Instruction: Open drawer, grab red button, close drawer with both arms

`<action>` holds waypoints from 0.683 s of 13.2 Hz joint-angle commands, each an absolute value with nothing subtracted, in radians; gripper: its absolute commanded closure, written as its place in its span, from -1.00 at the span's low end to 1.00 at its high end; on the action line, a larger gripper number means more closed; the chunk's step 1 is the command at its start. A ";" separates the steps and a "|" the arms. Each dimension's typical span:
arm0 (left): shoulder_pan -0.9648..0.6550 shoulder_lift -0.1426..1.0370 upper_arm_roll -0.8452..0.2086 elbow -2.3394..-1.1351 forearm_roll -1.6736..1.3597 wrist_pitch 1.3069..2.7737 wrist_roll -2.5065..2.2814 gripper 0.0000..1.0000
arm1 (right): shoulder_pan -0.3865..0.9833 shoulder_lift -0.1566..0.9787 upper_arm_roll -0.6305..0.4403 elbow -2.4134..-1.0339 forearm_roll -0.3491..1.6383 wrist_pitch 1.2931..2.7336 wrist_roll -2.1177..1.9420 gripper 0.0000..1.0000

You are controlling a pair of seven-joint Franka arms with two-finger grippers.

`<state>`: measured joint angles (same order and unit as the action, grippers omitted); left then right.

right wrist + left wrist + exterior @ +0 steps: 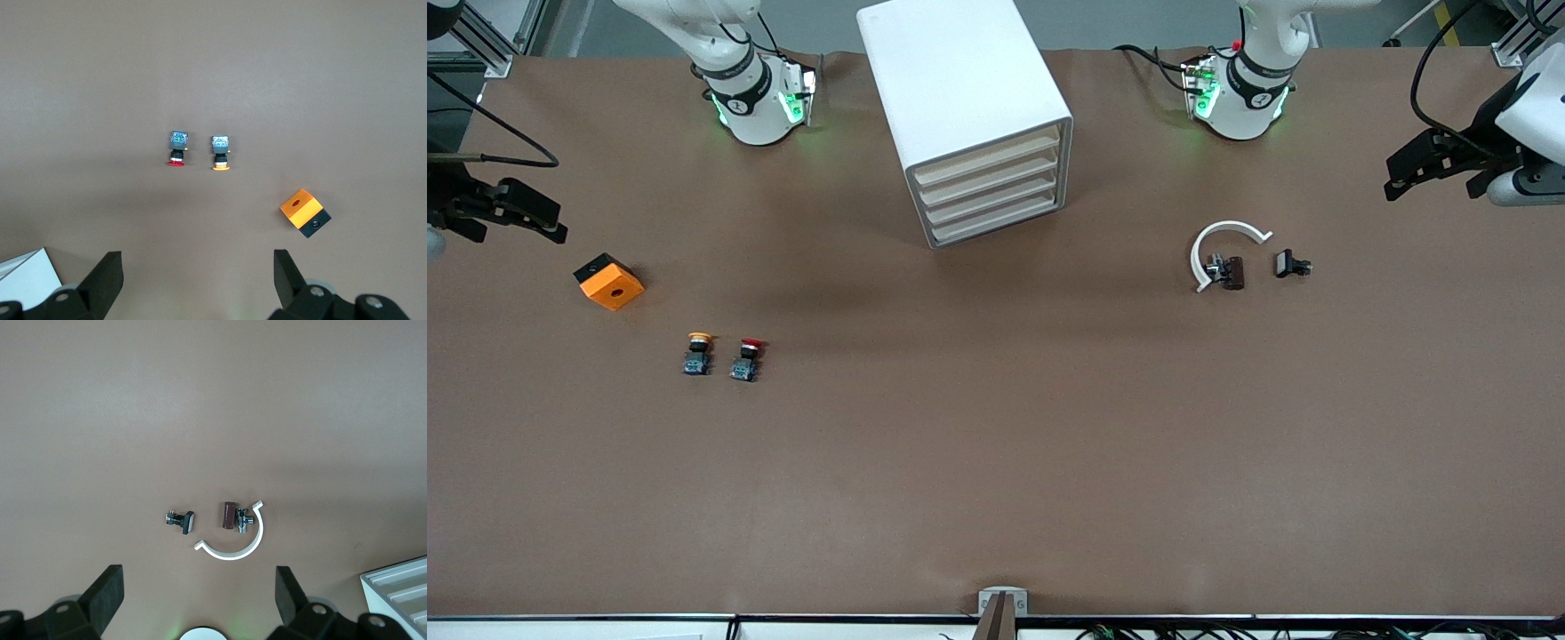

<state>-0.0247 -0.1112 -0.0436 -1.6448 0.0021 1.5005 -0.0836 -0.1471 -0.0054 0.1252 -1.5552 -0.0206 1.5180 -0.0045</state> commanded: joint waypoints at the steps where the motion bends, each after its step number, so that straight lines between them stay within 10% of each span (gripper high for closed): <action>1: -0.021 -0.100 -0.040 -1.612 -0.002 1.496 -0.064 -1.00 | -0.156 0.005 0.135 -1.534 -0.020 1.511 -0.015 -1.00; 9: -0.020 -0.095 -0.038 -1.614 0.000 1.488 -0.067 -1.00 | -0.153 0.005 0.138 -1.534 -0.020 1.516 -0.014 -1.00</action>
<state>-0.0242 -0.1080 -0.0419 -1.6343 0.0021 1.4999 -0.0836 -0.1471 -0.0049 0.1268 -1.5551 -0.0206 1.5214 -0.0055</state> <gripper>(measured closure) 0.000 0.000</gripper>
